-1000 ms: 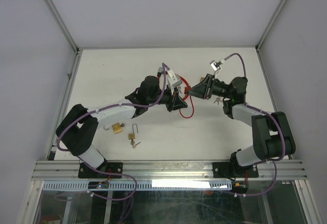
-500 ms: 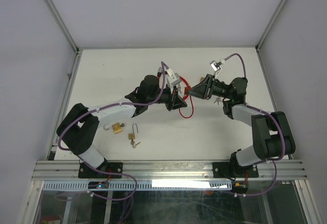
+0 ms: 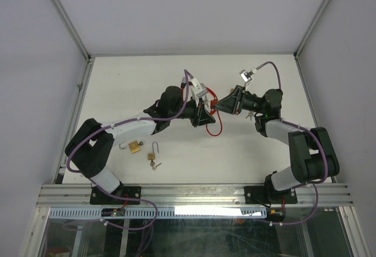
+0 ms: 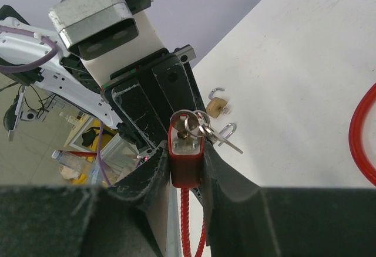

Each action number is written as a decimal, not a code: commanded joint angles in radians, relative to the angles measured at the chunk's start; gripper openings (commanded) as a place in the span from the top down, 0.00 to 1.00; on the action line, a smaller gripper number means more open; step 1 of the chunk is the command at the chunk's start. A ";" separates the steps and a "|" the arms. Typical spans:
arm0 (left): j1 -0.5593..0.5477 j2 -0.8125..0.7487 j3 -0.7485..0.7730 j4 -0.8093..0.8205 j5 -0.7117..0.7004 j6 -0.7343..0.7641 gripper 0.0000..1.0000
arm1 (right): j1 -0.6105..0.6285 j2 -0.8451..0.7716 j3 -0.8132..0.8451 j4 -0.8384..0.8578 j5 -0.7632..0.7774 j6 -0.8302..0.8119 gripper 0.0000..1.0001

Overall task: Lock with the key
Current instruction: Lock the lock.

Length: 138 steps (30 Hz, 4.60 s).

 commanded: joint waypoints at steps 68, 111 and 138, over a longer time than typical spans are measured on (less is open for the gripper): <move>0.027 -0.126 -0.307 0.471 -0.139 0.230 1.00 | 0.005 -0.214 0.501 -1.659 -0.116 -1.539 0.39; -0.041 -0.104 -0.180 0.178 -0.265 0.320 1.00 | 0.289 -0.082 0.701 -1.717 0.475 -1.208 0.80; -0.040 -0.125 -0.174 0.108 -0.120 0.355 1.00 | 0.211 -0.091 0.739 -1.895 0.203 -1.590 0.79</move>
